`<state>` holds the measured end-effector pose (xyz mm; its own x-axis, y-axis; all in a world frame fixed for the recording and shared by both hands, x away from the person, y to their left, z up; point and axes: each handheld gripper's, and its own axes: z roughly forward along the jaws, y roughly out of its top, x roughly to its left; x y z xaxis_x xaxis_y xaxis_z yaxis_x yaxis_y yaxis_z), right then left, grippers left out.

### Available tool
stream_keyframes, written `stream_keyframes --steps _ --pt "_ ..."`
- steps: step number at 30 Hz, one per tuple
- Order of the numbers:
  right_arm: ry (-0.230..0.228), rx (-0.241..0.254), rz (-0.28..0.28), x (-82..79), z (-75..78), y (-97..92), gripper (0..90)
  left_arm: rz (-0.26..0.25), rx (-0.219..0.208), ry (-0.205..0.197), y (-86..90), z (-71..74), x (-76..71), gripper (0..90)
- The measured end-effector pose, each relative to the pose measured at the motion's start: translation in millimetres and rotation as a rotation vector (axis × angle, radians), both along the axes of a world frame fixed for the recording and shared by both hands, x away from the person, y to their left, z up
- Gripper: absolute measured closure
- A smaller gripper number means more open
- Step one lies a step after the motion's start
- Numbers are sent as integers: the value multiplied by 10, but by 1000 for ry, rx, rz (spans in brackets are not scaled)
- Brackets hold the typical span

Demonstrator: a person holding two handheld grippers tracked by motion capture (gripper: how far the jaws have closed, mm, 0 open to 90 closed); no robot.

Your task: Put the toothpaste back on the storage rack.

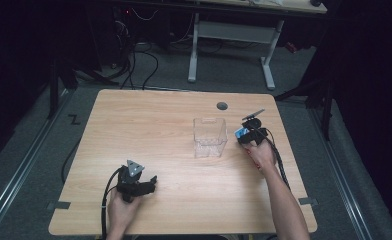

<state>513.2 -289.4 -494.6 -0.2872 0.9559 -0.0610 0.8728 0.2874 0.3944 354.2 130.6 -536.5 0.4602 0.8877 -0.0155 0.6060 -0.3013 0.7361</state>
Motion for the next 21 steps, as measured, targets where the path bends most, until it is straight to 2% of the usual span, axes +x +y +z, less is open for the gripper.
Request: stream_keyframes --steps 4,9,12,16,17,21 --pt "18 -40 0 16 14 34 551 -1 2 0 -2 0 -6 203" --pt "30 -17 -13 25 27 4 607 -1 2 0 -2 0 -6 202" --pt "41 -29 6 23 36 14 615 -2 4 1 -2 1 -8 201" --pt "64 2 -3 55 46 -28 623 -3 2 1 -1 0 -8 202" --pt "57 16 -7 51 43 -39 624 -2 1 0 -2 0 -7 202" --pt "41 3 13 32 38 -32 619 -3 2 0 -1 0 -13 201"
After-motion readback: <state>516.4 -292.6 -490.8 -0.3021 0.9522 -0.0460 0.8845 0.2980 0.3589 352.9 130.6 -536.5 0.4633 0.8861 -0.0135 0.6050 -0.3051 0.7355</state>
